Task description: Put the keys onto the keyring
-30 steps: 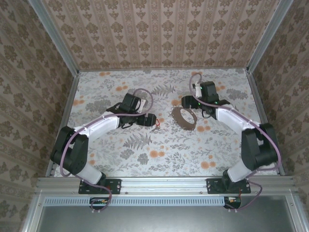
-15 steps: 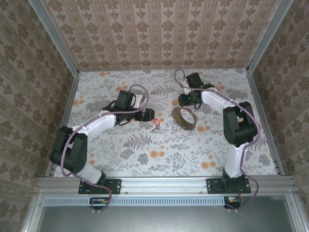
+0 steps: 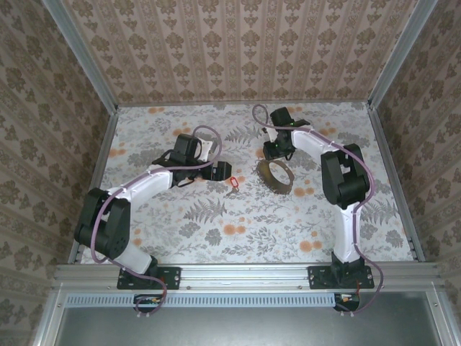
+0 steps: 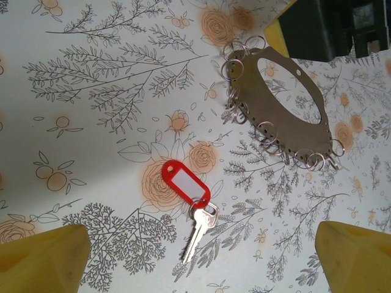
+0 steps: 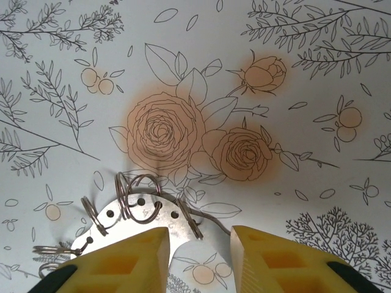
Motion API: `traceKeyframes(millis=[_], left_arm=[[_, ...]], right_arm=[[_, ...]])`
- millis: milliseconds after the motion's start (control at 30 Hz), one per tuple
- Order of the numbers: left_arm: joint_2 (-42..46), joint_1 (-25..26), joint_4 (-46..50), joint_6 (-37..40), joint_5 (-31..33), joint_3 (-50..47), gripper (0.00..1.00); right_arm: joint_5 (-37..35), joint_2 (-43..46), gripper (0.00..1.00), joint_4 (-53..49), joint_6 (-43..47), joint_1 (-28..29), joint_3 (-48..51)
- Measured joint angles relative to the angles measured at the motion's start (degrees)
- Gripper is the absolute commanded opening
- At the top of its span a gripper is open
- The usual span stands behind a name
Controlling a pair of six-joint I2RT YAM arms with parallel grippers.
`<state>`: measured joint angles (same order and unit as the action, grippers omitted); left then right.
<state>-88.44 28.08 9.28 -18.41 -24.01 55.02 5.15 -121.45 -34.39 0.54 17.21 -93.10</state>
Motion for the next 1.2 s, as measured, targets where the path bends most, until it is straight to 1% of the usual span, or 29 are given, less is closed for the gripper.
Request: traceKeyframes(millis=[200, 300, 767, 1000, 1100, 1200], left_arm=[[0.0, 0.0, -0.35, -0.02, -0.04, -0.15, 0.96], [0.0, -0.07, -0.57, 0.0, -0.04, -0.35, 0.96], [0.0, -0.81, -1.22, 0.0, -0.13, -0.96, 0.96], [0.0, -0.92, -1.57, 0.0, -0.28, -1.03, 0.96], [0.0, -1.18, -2.05, 0.0, -0.48, -1.03, 0.96], [0.0, -1.29, -2.08, 0.0, -0.57, -1.03, 0.96]], right_arm=[[0.0, -2.36, 0.28, -1.68, 0.79, 0.09, -2.84], [-0.04, -3.02, 0.23, -2.29, 0.96, 0.31, -3.37], [-0.63, -5.05, 0.23, -5.62, 1.97, 1.29, -7.23], [-1.31, -6.25, 0.22, -6.73, 2.36, 1.6, -7.48], [-1.97, -6.82, 0.18, -7.32, 2.58, 1.7, -7.87], [-2.54, -7.02, 0.09, -7.82, 2.75, 1.81, -8.11]])
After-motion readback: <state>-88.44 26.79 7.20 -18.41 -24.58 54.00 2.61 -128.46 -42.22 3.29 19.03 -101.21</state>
